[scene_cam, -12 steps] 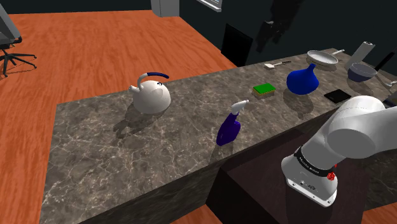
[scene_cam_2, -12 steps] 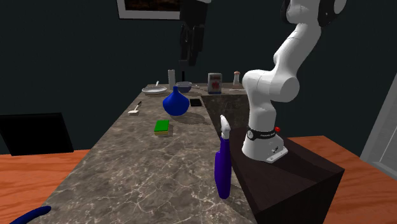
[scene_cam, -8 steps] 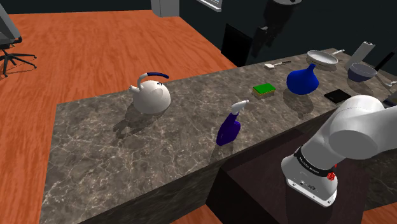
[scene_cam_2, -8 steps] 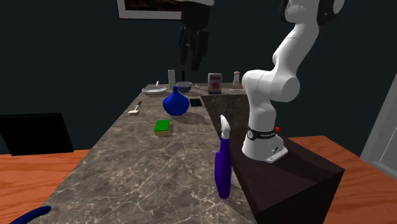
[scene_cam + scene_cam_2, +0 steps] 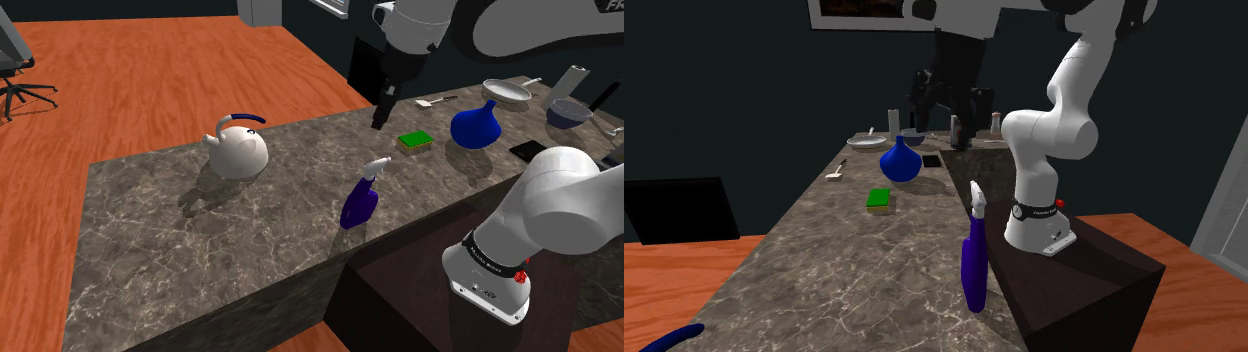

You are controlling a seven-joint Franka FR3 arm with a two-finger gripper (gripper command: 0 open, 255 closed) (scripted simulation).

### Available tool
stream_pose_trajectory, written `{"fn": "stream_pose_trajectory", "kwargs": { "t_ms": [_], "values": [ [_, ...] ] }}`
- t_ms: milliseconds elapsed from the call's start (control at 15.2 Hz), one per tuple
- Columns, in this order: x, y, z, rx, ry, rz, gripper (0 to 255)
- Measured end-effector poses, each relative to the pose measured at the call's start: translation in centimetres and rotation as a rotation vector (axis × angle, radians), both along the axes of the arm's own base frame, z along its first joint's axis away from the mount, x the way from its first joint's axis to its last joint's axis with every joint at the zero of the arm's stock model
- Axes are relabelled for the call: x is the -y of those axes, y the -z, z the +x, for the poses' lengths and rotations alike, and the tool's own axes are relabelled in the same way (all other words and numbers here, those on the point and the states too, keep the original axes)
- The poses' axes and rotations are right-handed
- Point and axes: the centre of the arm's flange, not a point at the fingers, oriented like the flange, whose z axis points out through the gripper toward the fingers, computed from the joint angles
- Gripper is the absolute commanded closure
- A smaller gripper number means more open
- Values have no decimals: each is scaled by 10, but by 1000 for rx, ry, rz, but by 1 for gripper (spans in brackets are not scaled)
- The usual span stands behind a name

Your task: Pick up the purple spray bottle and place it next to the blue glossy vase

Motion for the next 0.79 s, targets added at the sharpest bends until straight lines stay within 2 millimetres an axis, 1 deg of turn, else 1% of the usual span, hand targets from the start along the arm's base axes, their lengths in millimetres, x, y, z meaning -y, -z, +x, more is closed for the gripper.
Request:
{"fn": "stream_pose_trajectory", "kwargs": {
  "t_ms": [66, 198, 330, 462, 528, 594, 792],
  "values": [
    [-13, 6, -3, -5, -48, -7, 0],
    [-30, 23, -12, -14, -143, -21, 0],
    [-50, 36, -21, -24, -239, -36, 0],
    [-72, 49, -32, -33, -334, -50, 0],
    [-80, 56, -40, -37, -376, -56, 0],
    [-83, 61, -43, -39, -398, -59, 0],
    [-85, 77, -43, -41, -417, -63, 0]
  ]
}}
